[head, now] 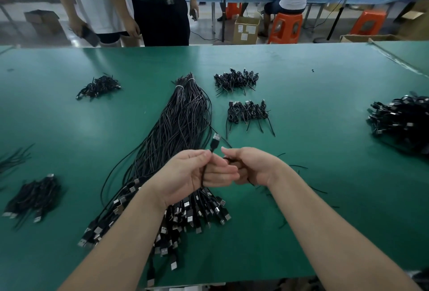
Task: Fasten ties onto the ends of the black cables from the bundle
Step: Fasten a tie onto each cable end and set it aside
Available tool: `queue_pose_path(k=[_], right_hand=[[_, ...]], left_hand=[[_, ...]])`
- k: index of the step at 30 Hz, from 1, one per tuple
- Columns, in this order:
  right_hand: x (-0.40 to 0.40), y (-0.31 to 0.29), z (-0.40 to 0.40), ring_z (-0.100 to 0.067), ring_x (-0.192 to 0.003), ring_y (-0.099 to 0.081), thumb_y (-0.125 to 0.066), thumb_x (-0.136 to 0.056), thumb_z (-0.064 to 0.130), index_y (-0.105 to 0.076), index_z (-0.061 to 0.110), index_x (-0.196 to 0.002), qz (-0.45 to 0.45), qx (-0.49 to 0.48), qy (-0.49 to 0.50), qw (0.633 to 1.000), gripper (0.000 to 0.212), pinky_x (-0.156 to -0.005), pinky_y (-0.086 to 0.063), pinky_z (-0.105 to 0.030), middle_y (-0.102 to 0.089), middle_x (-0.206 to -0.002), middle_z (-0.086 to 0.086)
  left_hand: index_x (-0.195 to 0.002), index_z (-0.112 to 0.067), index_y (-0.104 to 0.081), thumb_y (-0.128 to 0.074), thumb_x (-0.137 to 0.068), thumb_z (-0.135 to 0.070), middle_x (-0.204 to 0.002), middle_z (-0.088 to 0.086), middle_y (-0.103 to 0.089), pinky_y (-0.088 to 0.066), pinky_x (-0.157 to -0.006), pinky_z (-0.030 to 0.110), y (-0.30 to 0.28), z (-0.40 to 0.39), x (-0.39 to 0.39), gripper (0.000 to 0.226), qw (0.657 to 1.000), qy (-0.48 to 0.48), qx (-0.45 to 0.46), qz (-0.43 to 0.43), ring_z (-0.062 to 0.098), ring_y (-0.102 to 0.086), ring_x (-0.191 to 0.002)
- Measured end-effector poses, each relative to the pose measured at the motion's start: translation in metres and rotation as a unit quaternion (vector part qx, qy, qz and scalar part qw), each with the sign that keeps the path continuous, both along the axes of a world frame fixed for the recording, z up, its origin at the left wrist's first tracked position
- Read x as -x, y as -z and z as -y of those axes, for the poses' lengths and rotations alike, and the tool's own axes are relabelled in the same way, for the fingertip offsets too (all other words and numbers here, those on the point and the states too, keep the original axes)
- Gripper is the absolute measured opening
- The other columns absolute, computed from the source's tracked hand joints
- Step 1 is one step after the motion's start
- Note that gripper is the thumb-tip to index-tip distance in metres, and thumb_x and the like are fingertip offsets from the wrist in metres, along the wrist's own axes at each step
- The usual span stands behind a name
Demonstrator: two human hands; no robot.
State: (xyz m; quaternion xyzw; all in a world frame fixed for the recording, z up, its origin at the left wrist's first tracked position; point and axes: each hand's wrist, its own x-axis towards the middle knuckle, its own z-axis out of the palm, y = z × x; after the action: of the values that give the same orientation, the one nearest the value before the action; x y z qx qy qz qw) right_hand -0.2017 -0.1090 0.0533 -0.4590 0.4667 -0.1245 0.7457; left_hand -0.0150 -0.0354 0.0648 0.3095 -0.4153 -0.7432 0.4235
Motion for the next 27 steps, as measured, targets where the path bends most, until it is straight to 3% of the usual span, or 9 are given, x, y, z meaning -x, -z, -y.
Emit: queue_pose_path(k=[4, 7, 10, 14, 17, 21, 23, 27], right_hand=[[-0.001, -0.02, 0.004, -0.007, -0.043, -0.029, -0.048, -0.105, 0.034, -0.064, 0.012, -0.083, -0.045, 0.073, -0.009, 0.996, 0.035, -0.047, -0.024, -0.021, -0.038, -0.055, 0.008], [-0.005, -0.032, 0.002, -0.009, -0.047, -0.032, -0.053, -0.105, 0.028, -0.072, 0.005, -0.093, -0.046, 0.152, -0.014, 0.987, 0.032, -0.046, -0.027, -0.021, -0.048, -0.057, 0.006], [-0.015, -0.037, -0.003, -0.01, -0.047, -0.033, -0.054, -0.104, 0.023, -0.074, 0.0, -0.092, -0.054, 0.228, 0.006, 0.972, 0.032, -0.049, -0.03, -0.022, -0.053, -0.059, 0.002], [-0.026, -0.035, -0.011, -0.01, -0.044, -0.035, -0.057, -0.102, 0.025, -0.062, 0.013, -0.06, -0.07, 0.299, 0.013, 0.952, 0.044, -0.049, -0.032, -0.023, -0.052, -0.055, 0.001], [-0.026, -0.029, -0.015, -0.012, -0.046, -0.034, -0.056, -0.102, 0.03, -0.063, 0.0, -0.072, -0.063, 0.331, 0.02, 0.941, 0.043, -0.048, -0.03, -0.025, -0.048, -0.062, -0.009], [-0.026, -0.019, -0.019, -0.012, -0.044, -0.035, -0.056, -0.102, 0.026, -0.065, 0.008, -0.065, -0.076, 0.356, 0.001, 0.931, 0.042, -0.045, -0.032, -0.024, -0.051, -0.052, 0.0], [-0.026, -0.014, -0.021, -0.013, -0.045, -0.04, -0.056, -0.102, 0.023, -0.068, 0.002, -0.072, -0.085, 0.357, -0.02, 0.93, 0.039, -0.047, -0.036, -0.024, -0.058, -0.056, 0.0], [-0.026, -0.009, -0.022, -0.014, -0.048, -0.047, -0.055, -0.103, 0.026, -0.065, 0.006, -0.068, -0.102, 0.376, -0.066, 0.918, 0.041, -0.052, -0.041, -0.024, -0.06, -0.059, -0.009]], left_hand=[[-0.101, 0.001, -0.074, -0.044, -0.104, -0.02, -0.116, 0.022, -0.072, -0.046, -0.109, 0.049, 0.01, -0.001, 0.005, 0.036, 0.986, -0.049, 0.0, 0.162, 0.035, -0.065, -0.118], [-0.101, -0.004, -0.076, -0.043, -0.107, -0.019, -0.114, 0.01, -0.075, -0.044, -0.112, 0.042, 0.022, 0.004, 0.009, 0.036, 0.967, -0.142, 0.007, 0.213, 0.022, -0.066, -0.118], [-0.103, -0.009, -0.075, -0.042, -0.108, -0.018, -0.111, 0.007, -0.076, -0.044, -0.112, 0.037, 0.032, 0.011, 0.018, 0.035, 0.954, -0.245, 0.005, 0.174, 0.017, -0.067, -0.117], [-0.103, -0.016, -0.074, -0.045, -0.107, -0.019, -0.112, 0.002, -0.076, -0.047, -0.106, 0.031, 0.04, 0.013, 0.028, 0.03, 0.94, -0.321, 0.013, 0.11, 0.015, -0.067, -0.117], [-0.106, -0.009, -0.072, -0.043, -0.107, -0.017, -0.109, 0.007, -0.077, -0.052, -0.102, 0.03, 0.04, 0.015, 0.032, 0.03, 0.939, -0.343, 0.002, 0.04, 0.017, -0.069, -0.112], [-0.112, -0.001, -0.067, -0.041, -0.108, -0.015, -0.099, 0.009, -0.077, -0.059, -0.073, 0.023, 0.031, 0.017, 0.033, 0.03, 0.93, -0.359, -0.07, -0.045, 0.014, -0.075, -0.087], [-0.113, 0.0, -0.066, -0.04, -0.109, -0.019, -0.107, 0.013, -0.076, -0.06, -0.071, 0.028, 0.026, 0.02, 0.032, 0.032, 0.923, -0.366, -0.101, -0.058, 0.019, -0.075, -0.091], [-0.117, 0.006, -0.059, -0.034, -0.111, -0.021, -0.116, 0.025, -0.071, -0.062, -0.074, 0.038, 0.013, 0.028, 0.03, 0.037, 0.913, -0.373, -0.113, -0.122, 0.033, -0.073, -0.104]])
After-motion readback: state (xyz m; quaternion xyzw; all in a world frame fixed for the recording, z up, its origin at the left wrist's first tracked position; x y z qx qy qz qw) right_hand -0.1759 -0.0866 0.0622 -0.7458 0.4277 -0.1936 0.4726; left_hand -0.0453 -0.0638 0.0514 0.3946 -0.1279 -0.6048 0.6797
